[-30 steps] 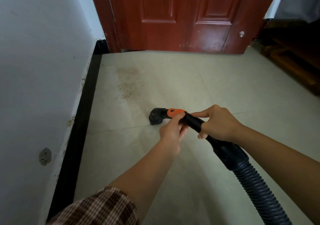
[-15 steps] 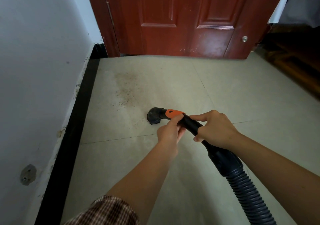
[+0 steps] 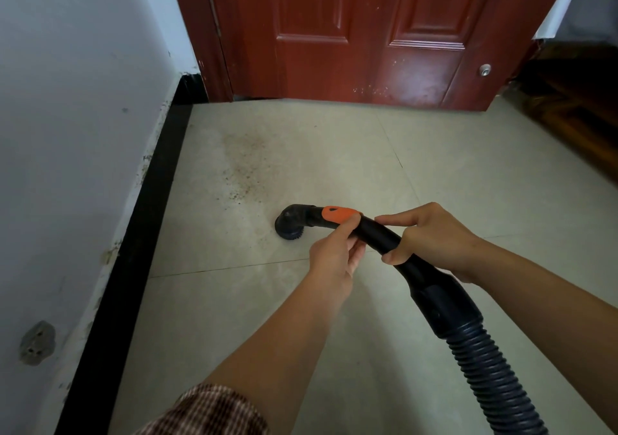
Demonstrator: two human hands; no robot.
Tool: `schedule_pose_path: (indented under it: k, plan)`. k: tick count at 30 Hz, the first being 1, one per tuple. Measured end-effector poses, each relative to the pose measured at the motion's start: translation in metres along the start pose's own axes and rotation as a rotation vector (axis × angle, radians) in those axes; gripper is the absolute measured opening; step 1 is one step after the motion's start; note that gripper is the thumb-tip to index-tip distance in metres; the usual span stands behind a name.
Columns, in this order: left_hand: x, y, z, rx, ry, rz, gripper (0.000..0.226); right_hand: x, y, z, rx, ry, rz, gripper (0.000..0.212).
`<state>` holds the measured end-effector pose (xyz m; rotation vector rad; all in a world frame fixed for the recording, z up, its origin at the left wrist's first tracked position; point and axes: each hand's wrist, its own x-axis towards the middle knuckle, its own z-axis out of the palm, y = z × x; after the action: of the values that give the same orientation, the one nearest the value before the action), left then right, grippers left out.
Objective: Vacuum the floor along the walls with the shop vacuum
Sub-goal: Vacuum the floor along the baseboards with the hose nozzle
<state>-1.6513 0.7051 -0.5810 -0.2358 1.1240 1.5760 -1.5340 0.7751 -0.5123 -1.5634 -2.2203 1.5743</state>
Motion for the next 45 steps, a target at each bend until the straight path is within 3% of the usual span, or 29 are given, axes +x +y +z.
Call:
schedule_pose_path:
  k: [12,45]
  plan:
    - [-0.003,0.013,-0.009,-0.005,0.044,0.059,0.017,0.005,-0.009,0.010,0.110,-0.045,0.015,0.061]
    - [-0.012,0.038,-0.058,-0.045,0.122,0.080,0.020,0.008,-0.041,0.054,0.023,-0.142,-0.013,0.064]
